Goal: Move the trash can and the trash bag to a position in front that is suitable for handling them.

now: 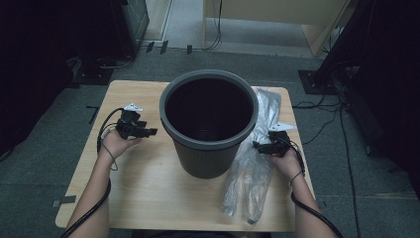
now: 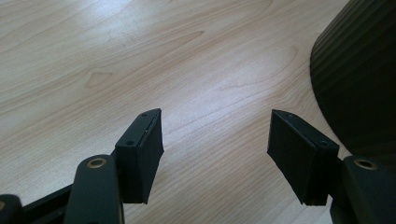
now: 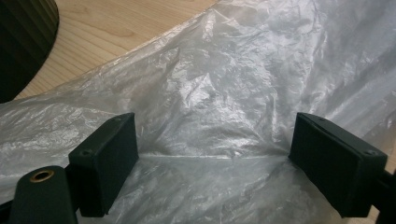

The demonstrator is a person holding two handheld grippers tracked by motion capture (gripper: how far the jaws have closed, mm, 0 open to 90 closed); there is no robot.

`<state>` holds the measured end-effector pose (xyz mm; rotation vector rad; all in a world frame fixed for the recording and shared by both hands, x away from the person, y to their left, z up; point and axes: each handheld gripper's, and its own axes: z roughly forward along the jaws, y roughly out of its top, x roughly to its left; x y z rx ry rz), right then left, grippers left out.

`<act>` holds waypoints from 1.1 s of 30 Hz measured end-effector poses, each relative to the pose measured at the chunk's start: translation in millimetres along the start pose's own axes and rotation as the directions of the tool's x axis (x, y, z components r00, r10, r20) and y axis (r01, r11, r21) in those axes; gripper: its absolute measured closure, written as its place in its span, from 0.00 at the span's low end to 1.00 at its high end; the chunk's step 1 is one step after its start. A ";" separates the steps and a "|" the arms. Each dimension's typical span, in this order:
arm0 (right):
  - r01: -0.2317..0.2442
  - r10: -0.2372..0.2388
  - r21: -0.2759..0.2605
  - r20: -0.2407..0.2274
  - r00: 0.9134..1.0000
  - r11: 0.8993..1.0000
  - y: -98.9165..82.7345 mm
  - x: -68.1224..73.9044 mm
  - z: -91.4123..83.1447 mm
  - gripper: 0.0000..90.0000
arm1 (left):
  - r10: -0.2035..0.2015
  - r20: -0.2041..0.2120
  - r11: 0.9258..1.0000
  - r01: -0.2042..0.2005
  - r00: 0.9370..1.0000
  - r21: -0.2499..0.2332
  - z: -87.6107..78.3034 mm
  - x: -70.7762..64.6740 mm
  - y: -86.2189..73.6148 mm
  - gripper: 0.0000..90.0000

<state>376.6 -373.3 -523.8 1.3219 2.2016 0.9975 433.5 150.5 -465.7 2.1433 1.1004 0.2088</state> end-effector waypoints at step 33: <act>-0.001 0.001 -0.001 0.005 1.000 1.000 -0.5 0.7 -0.3 0.16 | 0.067 0.052 0.995 -0.063 0.996 -0.077 -49.4 5.6 81.4 0.40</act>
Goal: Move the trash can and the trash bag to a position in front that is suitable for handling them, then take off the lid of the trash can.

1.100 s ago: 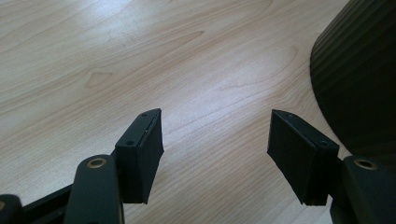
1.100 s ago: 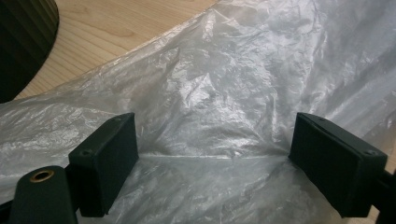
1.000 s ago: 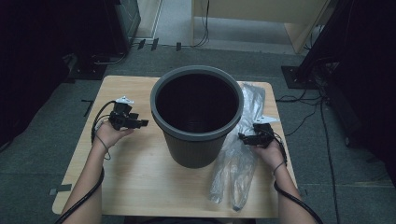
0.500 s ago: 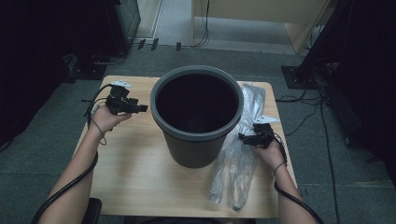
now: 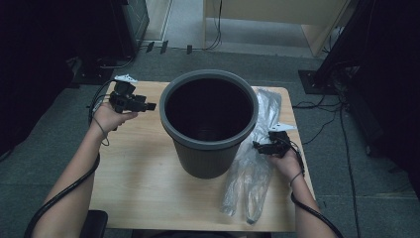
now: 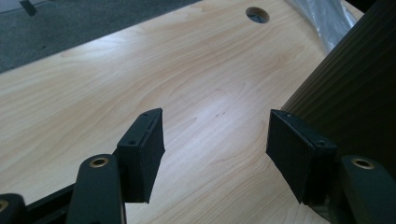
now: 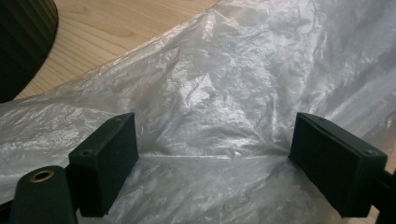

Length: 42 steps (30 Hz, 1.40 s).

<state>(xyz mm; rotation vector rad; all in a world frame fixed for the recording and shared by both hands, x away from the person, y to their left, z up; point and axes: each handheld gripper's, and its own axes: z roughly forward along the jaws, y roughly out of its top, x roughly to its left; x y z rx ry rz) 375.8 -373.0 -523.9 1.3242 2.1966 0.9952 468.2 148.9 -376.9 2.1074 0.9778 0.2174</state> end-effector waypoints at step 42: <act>-0.003 0.003 0.002 0.000 1.000 1.000 0.2 0.2 -0.2 0.16 | 0.109 0.020 0.993 -0.108 0.994 -0.056 -28.8 -28.4 66.2 0.40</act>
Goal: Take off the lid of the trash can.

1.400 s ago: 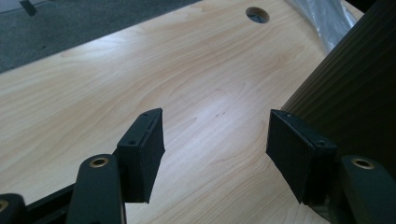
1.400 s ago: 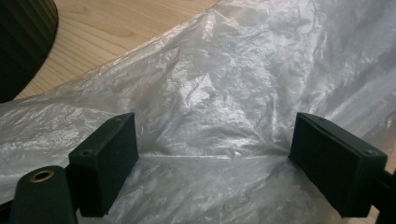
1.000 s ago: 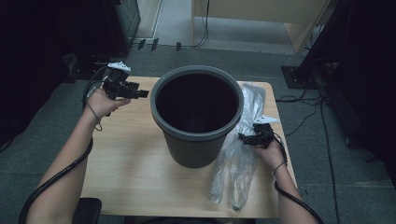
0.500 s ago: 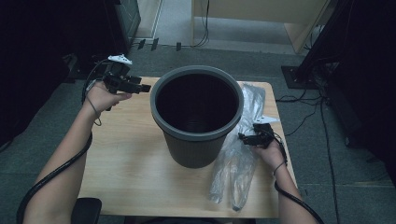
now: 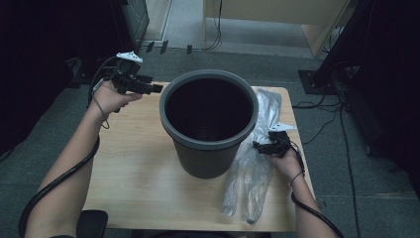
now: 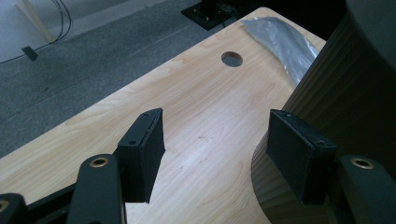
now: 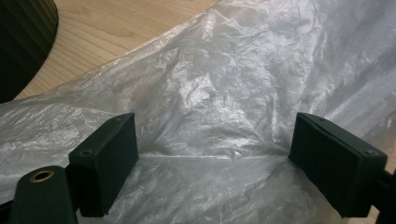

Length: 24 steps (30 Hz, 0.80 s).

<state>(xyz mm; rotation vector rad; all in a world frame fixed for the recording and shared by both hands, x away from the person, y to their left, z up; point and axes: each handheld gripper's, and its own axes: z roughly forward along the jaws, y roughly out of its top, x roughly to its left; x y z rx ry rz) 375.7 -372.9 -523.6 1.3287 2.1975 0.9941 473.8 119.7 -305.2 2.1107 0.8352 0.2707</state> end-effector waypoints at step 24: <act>0.001 -0.001 0.001 0.000 1.000 1.000 0.1 0.0 0.0 0.16 | 0.074 0.015 0.996 -0.073 0.997 -0.055 -13.3 -25.1 43.7 0.41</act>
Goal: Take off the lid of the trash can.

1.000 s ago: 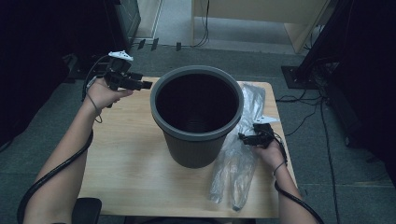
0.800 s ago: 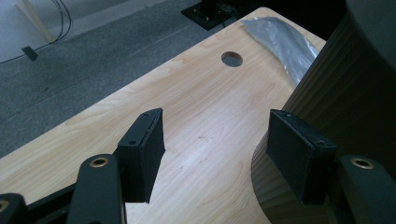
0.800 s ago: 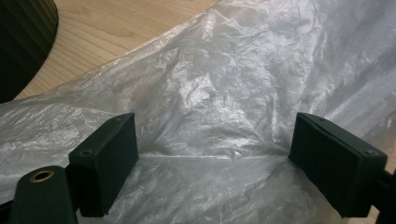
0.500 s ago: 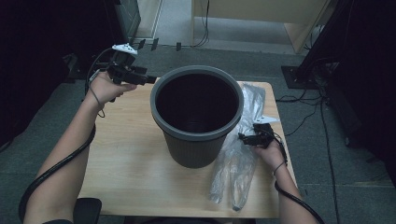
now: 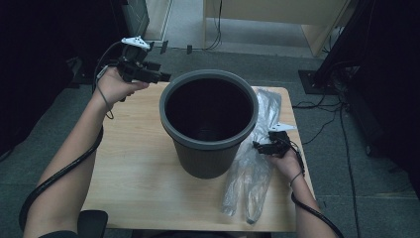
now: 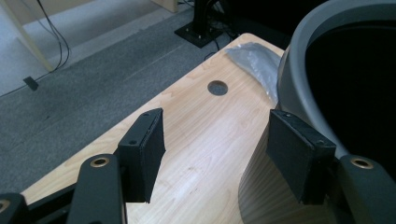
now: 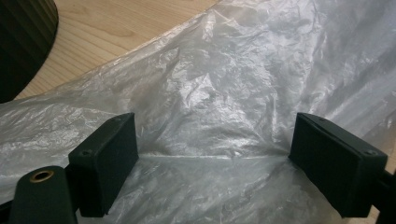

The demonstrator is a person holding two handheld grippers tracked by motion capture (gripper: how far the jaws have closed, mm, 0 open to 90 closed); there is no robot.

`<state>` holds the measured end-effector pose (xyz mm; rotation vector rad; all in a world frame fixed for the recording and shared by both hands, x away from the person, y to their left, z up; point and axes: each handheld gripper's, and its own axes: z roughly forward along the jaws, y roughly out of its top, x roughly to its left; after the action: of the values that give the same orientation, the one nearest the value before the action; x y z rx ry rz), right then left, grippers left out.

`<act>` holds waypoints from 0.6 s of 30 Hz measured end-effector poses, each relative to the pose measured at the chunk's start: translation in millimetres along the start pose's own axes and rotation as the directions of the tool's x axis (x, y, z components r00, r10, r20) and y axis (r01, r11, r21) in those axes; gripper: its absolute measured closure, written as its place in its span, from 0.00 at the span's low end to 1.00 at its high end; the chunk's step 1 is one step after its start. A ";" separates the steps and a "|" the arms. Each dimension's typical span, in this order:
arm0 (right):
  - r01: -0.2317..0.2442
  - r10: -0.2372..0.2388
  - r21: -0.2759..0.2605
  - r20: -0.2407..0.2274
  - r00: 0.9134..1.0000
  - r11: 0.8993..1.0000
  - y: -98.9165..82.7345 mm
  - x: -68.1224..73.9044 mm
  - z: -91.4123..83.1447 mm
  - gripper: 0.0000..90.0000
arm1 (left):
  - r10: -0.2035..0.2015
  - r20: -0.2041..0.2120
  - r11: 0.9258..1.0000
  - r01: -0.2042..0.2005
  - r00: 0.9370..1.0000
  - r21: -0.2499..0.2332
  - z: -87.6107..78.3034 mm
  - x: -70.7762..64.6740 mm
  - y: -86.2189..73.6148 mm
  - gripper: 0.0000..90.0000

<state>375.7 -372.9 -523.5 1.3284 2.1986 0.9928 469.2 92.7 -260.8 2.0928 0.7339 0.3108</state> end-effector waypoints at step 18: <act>0.000 0.000 0.000 0.000 1.000 1.000 0.0 0.0 0.0 0.16 | 0.043 0.057 0.998 -0.040 0.997 -0.042 13.6 -22.0 21.7 0.43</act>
<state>375.7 -372.9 -523.5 1.3283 2.1987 0.9926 466.6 60.7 -250.2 2.0716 0.6457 0.2850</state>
